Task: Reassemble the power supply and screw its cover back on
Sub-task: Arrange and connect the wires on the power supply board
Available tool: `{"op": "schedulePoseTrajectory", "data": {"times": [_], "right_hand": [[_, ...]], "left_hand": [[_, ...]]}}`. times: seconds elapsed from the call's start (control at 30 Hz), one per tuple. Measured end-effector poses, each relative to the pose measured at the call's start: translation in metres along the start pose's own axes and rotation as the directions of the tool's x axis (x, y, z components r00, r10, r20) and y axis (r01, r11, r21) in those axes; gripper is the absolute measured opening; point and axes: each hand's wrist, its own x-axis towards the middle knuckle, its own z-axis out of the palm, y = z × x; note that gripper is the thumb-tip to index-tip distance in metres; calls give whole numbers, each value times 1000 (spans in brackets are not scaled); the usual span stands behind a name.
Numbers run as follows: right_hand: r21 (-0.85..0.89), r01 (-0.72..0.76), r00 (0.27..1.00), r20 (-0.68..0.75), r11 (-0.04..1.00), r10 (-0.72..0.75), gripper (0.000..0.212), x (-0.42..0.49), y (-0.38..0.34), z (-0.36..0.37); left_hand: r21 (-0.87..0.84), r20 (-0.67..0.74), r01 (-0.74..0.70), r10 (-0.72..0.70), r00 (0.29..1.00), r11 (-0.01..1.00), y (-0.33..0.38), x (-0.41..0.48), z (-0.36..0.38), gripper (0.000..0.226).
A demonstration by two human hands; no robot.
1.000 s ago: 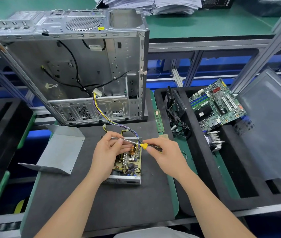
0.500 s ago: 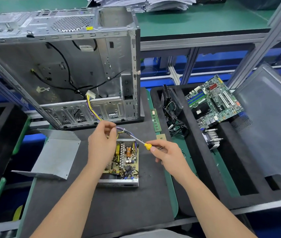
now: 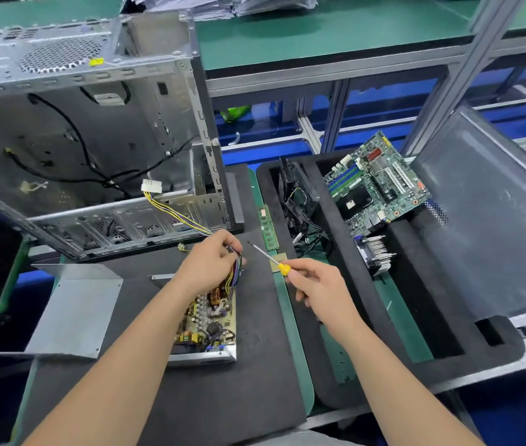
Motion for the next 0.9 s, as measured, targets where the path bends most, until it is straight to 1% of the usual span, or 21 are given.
{"op": "schedulePoseTrajectory", "data": {"times": [0.07, 0.17, 0.33, 0.5, 0.67, 0.7, 0.77, 0.83, 0.9], "right_hand": [[23, 11, 1000, 7, 1000, -11, 25, 1, 4, -5], [66, 31, 999, 8, 997, -32, 24, 3, 7, -9], [80, 22, 1000, -23, 997, -20, 24, 5, 13, -14], [81, 16, 999, -30, 997, -14, 26, 3, 16, -15], [82, 12, 999, -42, 997, -9, 25, 1, 15, -11], [85, 12, 999, -46, 996, -8, 25, 1, 15, -10], [85, 11, 999, -50, 996, -7, 24, 0, 14, -9], [82, 12, 999, -53, 997, -8, 24, -1, 14, -9], [74, 15, 998, -57, 997, -11, 23, -1, 14, -8]], "left_hand": [[-68, 34, -23, 25, 999, 997, -3, -1, -2, 23], [-118, 57, -49, 56, 997, 992, -5, -5, -5, 22], [-137, 100, -165, 179, 979, 977, -11, -12, -9, 17], [-128, 101, -313, 327, 940, 941, -24, -19, -18, 24], [-165, 111, -354, 374, 921, 921, -30, -27, -19, 19], [-173, 92, -350, 369, 925, 921, -29, -30, -19, 18], [-195, 21, -328, 338, 941, 924, -27, -35, -19, 26], [-141, -93, -297, 286, 954, 944, -26, -39, -17, 34], [-75, -200, -235, 217, 956, 969, -27, -45, -13, 38]]}}
